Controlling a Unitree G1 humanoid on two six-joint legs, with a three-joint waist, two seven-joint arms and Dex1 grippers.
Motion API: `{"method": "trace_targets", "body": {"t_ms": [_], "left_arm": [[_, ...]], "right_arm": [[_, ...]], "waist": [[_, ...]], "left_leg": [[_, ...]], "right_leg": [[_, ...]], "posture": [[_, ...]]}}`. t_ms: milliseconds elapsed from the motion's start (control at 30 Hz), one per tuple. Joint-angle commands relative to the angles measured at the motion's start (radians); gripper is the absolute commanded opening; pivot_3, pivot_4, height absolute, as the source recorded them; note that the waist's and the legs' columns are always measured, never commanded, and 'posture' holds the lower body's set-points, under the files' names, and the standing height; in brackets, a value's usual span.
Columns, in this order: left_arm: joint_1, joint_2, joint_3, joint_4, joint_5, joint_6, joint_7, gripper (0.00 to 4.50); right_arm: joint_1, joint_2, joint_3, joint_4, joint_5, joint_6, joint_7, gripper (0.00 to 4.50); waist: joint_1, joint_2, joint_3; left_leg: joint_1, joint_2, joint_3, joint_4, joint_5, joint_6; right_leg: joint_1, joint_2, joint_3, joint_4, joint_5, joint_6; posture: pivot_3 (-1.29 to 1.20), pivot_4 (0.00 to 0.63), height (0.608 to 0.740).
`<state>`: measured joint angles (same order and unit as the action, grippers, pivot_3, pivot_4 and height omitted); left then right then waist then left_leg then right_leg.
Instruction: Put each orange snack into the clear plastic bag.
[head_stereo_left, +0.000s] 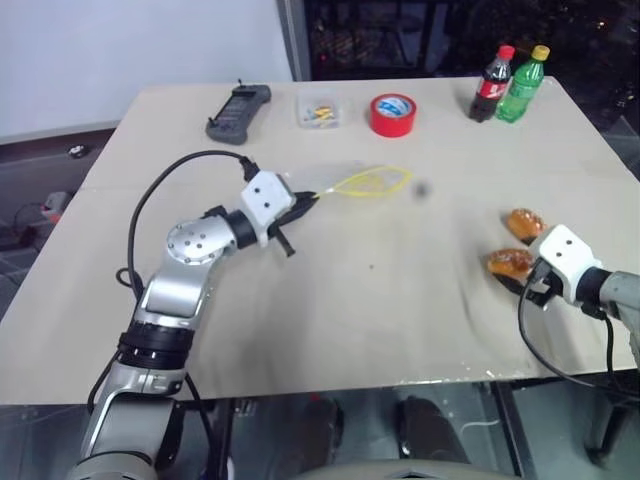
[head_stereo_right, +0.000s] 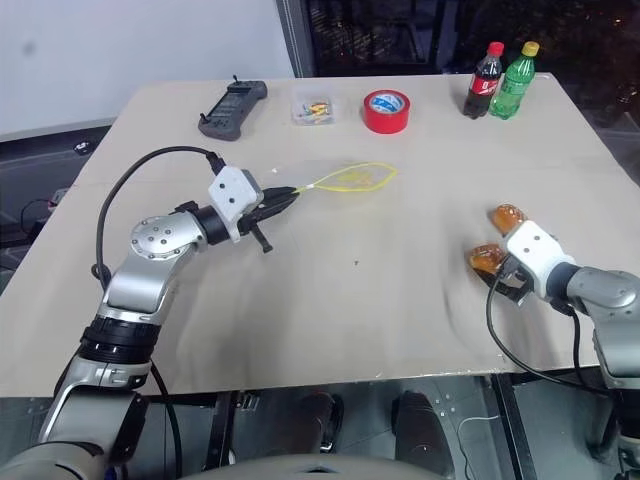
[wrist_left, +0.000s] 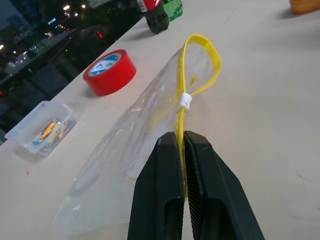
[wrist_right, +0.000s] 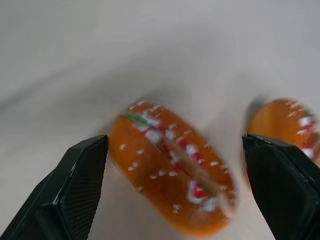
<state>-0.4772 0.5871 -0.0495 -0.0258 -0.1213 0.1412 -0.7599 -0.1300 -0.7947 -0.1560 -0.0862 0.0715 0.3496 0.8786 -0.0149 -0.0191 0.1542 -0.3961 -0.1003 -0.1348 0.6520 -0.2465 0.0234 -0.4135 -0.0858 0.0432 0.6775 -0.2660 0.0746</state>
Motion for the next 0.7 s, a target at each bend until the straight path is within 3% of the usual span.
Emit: {"method": "trace_targets", "body": {"t_ms": [33,133,300,433,533,700], "left_arm": [[0.019,0.02,0.04,-0.084,-0.018,0.013,0.009,0.0],[0.04,0.027,0.055,-0.111,-0.024,0.029,0.012,0.0],[0.058,0.032,0.074,-0.135,-0.028,0.042,0.015,0.0],[0.062,0.034,0.082,-0.145,-0.039,0.046,0.014,0.0],[0.066,0.037,0.082,-0.155,-0.044,0.047,0.008,0.0],[0.076,0.04,0.063,-0.17,-0.03,0.026,0.002,0.0]], "right_arm": [[-0.042,-0.028,0.013,0.097,0.035,-0.036,0.064,4.38],[-0.067,-0.024,0.025,0.151,0.042,-0.052,0.075,3.59],[-0.071,-0.019,0.014,0.099,0.08,-0.024,0.073,1.33],[-0.096,0.041,0.017,-0.096,0.193,0.112,0.046,1.33],[-0.214,0.177,0.084,-0.237,0.266,0.284,-0.066,1.33],[-0.428,0.388,0.227,-0.156,0.203,0.383,-0.237,1.33]], "waist": [[0.001,0.0,0.0],[0.0,0.0,0.0],[0.001,0.0,0.0],[-0.001,0.0,0.0],[-0.01,0.0,0.0],[-0.013,0.0,0.0]], "left_leg": [[0.0,0.0,0.0,0.0,0.0,0.0],[0.001,0.001,0.0,0.0,0.0,0.0],[0.0,0.001,0.0,0.0,0.0,0.0],[0.0,0.001,0.0,0.0,0.0,0.0],[0.001,0.002,0.0,0.0,0.0,0.0],[0.0,0.001,-0.001,0.0,0.0,0.0]], "right_leg": [[0.0,0.0,0.0,0.0,0.0,0.0],[0.0,0.0,0.0,0.0,0.0,0.0],[0.0,-0.001,0.0,0.0,0.0,0.0],[0.0,-0.001,0.0,0.0,0.0,0.0],[0.0,0.0,0.001,0.001,0.0,0.0],[0.0,0.0,-0.001,0.001,0.0,0.0]], "posture": [[0.0,0.15,0.74],[0.0,0.15,0.74],[0.0,0.15,0.74],[0.0,0.15,0.74],[0.0,0.15,0.74],[0.0,0.15,0.74]]}}
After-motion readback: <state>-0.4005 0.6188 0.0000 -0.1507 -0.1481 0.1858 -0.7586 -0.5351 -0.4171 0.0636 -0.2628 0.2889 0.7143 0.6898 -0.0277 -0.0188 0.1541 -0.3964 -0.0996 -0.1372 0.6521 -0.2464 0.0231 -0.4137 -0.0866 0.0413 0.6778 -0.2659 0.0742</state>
